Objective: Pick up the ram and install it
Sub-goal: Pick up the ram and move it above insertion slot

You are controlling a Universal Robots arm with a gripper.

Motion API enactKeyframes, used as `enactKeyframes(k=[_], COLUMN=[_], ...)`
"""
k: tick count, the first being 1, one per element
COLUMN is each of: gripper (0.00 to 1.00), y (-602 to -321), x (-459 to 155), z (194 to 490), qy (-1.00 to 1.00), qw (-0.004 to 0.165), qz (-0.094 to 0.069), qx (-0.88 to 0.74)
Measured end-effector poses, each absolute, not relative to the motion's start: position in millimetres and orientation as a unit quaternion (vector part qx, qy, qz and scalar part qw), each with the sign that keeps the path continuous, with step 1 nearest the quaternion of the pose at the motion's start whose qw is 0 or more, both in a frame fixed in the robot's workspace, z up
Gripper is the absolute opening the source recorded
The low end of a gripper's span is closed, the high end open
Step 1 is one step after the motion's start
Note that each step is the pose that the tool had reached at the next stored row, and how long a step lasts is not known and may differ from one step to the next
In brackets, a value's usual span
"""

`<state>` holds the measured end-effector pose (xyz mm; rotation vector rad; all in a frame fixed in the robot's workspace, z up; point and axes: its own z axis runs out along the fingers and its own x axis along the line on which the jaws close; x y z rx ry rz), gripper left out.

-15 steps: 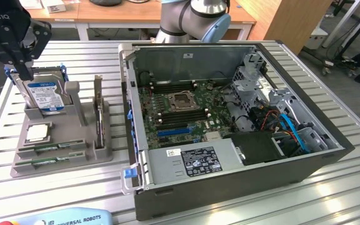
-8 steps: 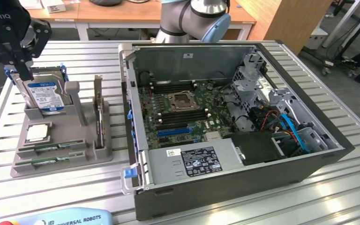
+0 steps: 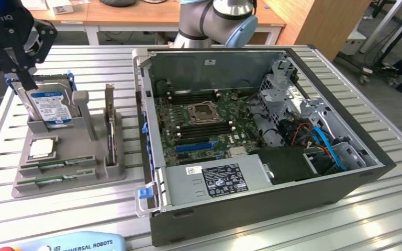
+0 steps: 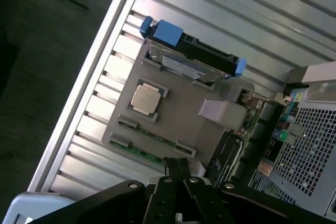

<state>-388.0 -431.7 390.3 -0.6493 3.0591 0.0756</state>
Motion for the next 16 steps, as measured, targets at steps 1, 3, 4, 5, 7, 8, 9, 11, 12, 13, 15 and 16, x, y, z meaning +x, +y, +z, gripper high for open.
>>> enactKeyframes(k=[1,3,4,5,7,8,9,11,12,13,15,16], gripper=[0.1,0.1,0.1,0.1,0.1,0.1,0.1,0.1,0.1,0.1,0.1,0.1], y=[-431.6,-431.6,-431.6,-431.7,-431.7,-431.6,-431.7,-431.6,-431.6,-431.6,-431.6,-431.7], x=[-388.0,-388.1,-388.1,-388.0,-388.0,-388.1,-388.0,-388.0,-388.0,-388.0,-388.0,-388.0], z=[390.2,390.2,390.1,390.1,390.0,389.9,389.8,389.7,389.6,389.6,389.5,389.5], qy=[0.976,0.972,0.97,0.968,0.963,0.961,0.958,0.953,0.95,0.947,0.941,0.938], qw=[0.007,0.006,0.006,0.005,0.005,0.005,0.004,0.004,0.004,0.003,0.003,0.003], qz=[0.024,0.024,0.024,0.024,0.023,0.023,0.023,0.023,0.022,0.022,0.022,0.022], qx=[-0.216,-0.233,-0.242,-0.25,-0.268,-0.277,-0.286,-0.303,-0.311,-0.32,-0.338,-0.346])
